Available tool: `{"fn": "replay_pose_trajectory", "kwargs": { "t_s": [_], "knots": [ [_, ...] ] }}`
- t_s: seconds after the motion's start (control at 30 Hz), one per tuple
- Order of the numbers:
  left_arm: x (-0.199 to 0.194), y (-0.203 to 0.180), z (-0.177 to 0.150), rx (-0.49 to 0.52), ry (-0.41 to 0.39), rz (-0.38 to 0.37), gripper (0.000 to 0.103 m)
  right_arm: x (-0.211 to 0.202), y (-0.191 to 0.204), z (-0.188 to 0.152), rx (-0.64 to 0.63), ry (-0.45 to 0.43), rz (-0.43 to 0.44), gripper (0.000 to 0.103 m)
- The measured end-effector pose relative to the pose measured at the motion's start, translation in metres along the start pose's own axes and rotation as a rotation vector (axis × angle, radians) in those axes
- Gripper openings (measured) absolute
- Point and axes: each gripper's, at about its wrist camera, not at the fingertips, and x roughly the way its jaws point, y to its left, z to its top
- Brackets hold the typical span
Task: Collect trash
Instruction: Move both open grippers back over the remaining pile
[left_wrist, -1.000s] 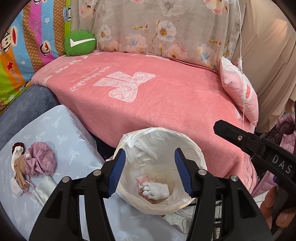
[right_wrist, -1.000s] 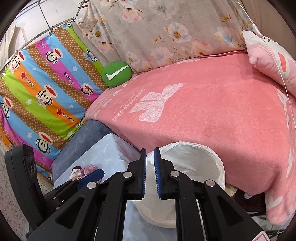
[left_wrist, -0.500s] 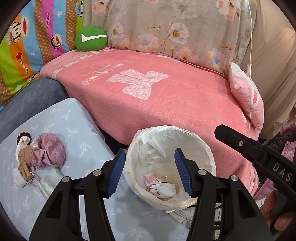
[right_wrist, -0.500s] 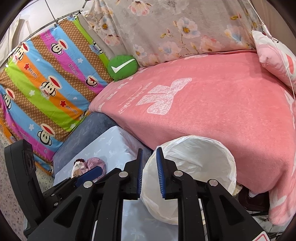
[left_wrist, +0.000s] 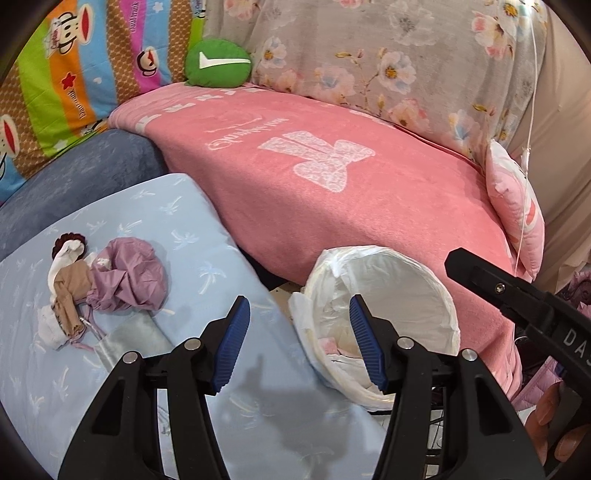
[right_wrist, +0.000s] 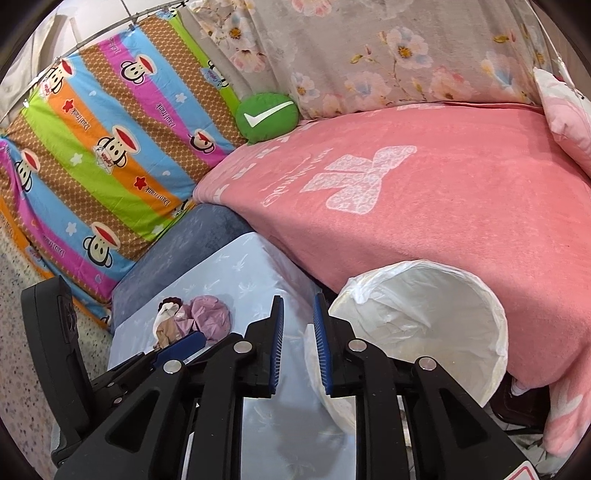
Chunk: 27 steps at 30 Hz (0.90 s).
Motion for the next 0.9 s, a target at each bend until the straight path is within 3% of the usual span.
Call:
{"fn": "replay_pose_trajectory", "kwargs": {
  "t_s": [0.4, 0.9],
  "knots": [
    [-0.005, 0.061, -0.015, -0.111, 0.009, 0.079, 0.068, 0.032, 0.048, -0.017, -0.068, 0.070, 0.039, 0.028],
    [0.005, 0.145, -0.051, -0.265, 0.086, 0.173, 0.068, 0.082, 0.097, -0.050, -0.131, 0.183, 0.082, 0.032]
  ]
}}
